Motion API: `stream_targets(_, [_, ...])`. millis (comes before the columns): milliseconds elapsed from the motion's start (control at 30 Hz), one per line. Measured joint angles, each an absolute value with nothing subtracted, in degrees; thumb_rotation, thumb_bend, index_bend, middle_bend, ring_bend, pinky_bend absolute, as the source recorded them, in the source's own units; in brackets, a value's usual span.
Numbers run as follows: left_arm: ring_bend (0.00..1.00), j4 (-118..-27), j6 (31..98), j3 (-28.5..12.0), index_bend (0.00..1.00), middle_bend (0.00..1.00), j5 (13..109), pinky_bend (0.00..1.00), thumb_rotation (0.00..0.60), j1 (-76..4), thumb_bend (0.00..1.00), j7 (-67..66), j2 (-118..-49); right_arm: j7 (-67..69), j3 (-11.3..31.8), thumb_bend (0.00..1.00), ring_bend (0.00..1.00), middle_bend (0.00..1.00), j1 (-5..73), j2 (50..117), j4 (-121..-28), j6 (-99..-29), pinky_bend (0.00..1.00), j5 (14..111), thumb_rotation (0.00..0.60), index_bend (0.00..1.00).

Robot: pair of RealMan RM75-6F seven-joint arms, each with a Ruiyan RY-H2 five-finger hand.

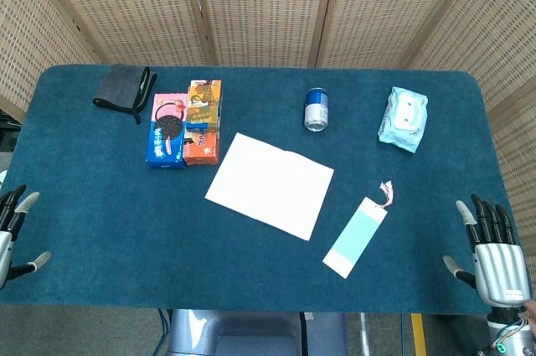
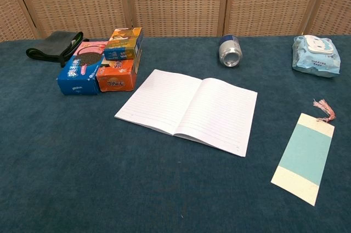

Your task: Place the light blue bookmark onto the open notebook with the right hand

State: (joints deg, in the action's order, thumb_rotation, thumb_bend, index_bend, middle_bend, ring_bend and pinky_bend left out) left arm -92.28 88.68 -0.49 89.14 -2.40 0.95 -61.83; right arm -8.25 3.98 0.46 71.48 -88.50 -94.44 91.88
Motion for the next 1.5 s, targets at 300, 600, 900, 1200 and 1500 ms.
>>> stream_targets(300, [0.0, -92.51, 88.44, -0.44, 0.0, 0.0, 89.32, 0.0, 0.6, -2.5, 0.03, 1.26, -61.68, -9.81, 3.46, 0.0, 0.0, 0.0, 0.57, 71.99, -88.09, -93.72, 0.0, 92.3, 0.6, 0.04])
stream_targets(600, [0.0, -92.9, 87.49, -0.86, 0.0, 0.0, 88.44, 0.0, 0.6, -2.98, 0.03, 0.97, -61.55, -7.83, -0.15, 0.05, 0.0, 0.0, 6.72, 69.42, -87.37, -83.37, 0.0, 99.03, 0.6, 0.11])
stream_targets(900, [0.0, -94.45, 84.79, -1.05, 0.0, 0.0, 87.2, 0.0, 0.6, -4.05, 0.03, 0.21, -61.02, -0.9, -1.7, 0.09, 0.0, 0.0, 22.7, 67.27, -83.98, -66.97, 0.0, 108.07, 0.6, 0.27])
stream_targets(1200, [0.0, -95.56, 81.82, -1.87, 0.0, 0.0, 84.48, 0.0, 0.6, -5.41, 0.03, -0.7, -60.56, 0.08, -1.17, 0.05, 0.0, 0.0, 31.74, 70.5, -81.85, -56.93, 0.0, 109.06, 0.6, 0.27])
stream_targets(1500, [0.0, -96.03, 79.93, -2.19, 0.0, 0.0, 82.8, 0.0, 0.6, -6.34, 0.03, -1.96, -60.55, 1.25, -1.3, 0.0, 0.0, 0.0, 34.84, 75.11, -76.07, -57.98, 0.0, 110.73, 0.6, 0.27])
